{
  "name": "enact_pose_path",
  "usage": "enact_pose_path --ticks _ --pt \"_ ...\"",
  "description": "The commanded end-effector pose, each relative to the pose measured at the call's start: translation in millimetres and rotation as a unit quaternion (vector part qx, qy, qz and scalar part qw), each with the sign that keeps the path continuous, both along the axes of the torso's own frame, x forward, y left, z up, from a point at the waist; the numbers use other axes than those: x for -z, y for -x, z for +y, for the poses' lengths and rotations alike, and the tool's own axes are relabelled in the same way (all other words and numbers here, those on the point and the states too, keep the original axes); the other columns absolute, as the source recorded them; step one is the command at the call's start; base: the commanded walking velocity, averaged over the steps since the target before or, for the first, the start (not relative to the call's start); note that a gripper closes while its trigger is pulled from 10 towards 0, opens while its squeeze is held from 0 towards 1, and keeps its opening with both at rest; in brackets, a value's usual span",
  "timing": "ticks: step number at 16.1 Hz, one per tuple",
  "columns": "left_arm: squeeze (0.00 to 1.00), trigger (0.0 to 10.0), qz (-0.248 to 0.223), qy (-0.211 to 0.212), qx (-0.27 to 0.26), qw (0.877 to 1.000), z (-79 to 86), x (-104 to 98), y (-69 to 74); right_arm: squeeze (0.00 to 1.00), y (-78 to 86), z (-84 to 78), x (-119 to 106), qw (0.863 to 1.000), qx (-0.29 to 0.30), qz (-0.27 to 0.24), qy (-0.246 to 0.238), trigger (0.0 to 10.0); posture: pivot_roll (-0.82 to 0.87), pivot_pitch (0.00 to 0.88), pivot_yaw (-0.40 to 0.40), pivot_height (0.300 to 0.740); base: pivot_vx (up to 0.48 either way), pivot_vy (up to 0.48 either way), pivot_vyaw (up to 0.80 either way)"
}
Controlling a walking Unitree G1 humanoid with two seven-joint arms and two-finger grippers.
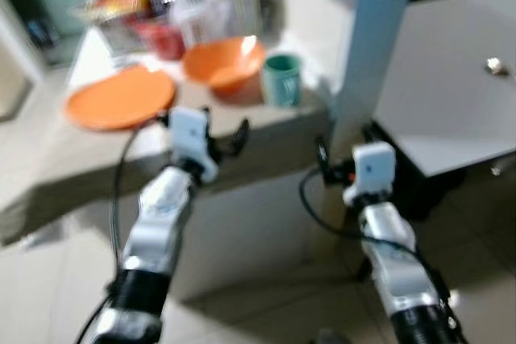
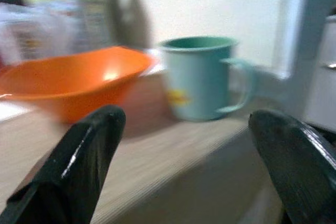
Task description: Setting the table
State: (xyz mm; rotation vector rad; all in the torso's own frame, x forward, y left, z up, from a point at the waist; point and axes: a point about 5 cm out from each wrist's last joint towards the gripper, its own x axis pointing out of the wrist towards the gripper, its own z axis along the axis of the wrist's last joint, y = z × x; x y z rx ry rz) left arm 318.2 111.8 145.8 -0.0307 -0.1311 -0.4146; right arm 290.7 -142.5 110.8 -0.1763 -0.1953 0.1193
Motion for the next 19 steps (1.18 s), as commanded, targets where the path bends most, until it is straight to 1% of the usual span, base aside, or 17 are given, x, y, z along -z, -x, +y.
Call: enact_pose_path --ticks 1,3,5,7,9,12,14,16,19 --pt "0.0 10.0 -0.006 -0.006 -0.004 1.0 6.4 -4.4 -2.2 0.0 -1.6 4.5 -8.2 1.0 -0.003 -0.016 -0.008 10.0 -0.15 0.0 0.095 0.731 0.0 0.0 0.0" --pt "0.0 10.0 -0.005 -0.004 -0.01 1.0 8.3 -4.5 -3.4 0.0 -2.5 5.6 -9.4 1.0 -0.005 -0.018 -0.008 10.0 -0.17 0.0 0.106 0.731 0.0 0.0 0.0" --pt "0.0 10.0 -0.003 -0.003 -0.017 1.0 10.5 -4.4 -3.5 0.0 -6.3 10.0 -17.1 1.0 -0.011 -0.023 -0.015 10.0 -0.16 0.0 0.105 0.731 0.0 0.0 0.0" --pt "0.0 10.0 0.0 0.0 -0.02 1.0 12.2 -3.8 -0.8 0.0 -16.2 15.7 -24.1 0.999 -0.019 -0.021 -0.024 10.0 -0.15 0.0 0.111 0.731 0.0 0.0 0.0" --pt "0.0 10.0 0.003 -0.003 -0.022 1.0 15.5 -2.7 4.3 0.0 -31.4 18.7 -25.2 0.999 -0.016 -0.008 -0.03 10.0 -0.13 0.0 0.122 0.731 0.0 0.0 0.0" --pt "0.0 10.0 0.005 -0.017 -0.033 0.999 29.7 -4.2 10.8 0.0 -49.3 14.6 -26.6 0.999 0.009 0.007 -0.038 10.0 -0.06 0.0 0.129 0.731 0.0 0.0 0.0" --pt "0.0 10.0 0.005 -0.024 -0.046 0.999 40.3 -6.6 14.3 0.0 -57.8 13.9 -26.9 0.998 0.025 0.019 -0.048 10.0 -0.03 0.0 0.133 0.731 0.0 0.0 0.0" --pt "0.0 10.0 0.007 -0.026 -0.052 0.998 44.3 -7.8 16.6 0.0 -61.7 15.7 -25.7 0.998 0.03 0.024 -0.049 10.0 -0.02 0.005 0.137 0.731 0.0 0.0 0.0" --pt "0.0 10.0 0.009 -0.028 -0.052 0.998 45.0 -8.4 18.8 0.0 -67.3 14.8 -25.3 0.998 0.041 0.026 -0.047 10.0 -0.02 0.011 0.143 0.731 0.0 0.0 0.0"
